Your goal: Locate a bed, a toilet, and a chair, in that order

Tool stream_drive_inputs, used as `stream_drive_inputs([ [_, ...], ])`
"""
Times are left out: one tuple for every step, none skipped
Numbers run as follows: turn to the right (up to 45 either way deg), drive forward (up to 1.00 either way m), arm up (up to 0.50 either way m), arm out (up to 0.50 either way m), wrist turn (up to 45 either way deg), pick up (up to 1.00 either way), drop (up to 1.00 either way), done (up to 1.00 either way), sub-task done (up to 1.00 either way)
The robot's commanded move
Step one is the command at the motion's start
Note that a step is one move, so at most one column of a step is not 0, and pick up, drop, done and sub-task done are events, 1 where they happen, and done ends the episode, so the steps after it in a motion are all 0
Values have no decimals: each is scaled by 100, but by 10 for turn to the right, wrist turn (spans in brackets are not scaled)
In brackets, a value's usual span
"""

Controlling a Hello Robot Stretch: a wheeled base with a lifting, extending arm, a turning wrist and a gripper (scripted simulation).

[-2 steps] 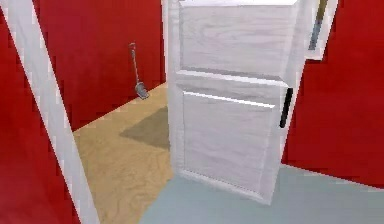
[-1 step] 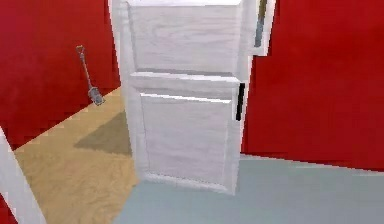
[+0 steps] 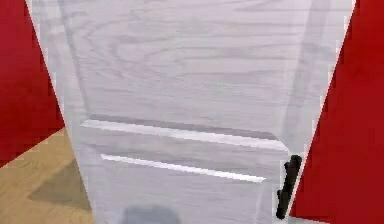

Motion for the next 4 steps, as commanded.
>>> stream_drive_inputs([
  [-450, 0, 0, 0, 0, 0, 0, 0, 0],
  [-180, 0, 0, 0, 0, 0, 0, 0, 0],
  [0, 75, 0, 0, 0, 0, 0, 0, 0],
  [240, 0, 0, 0, 0, 0, 0, 0, 0],
])
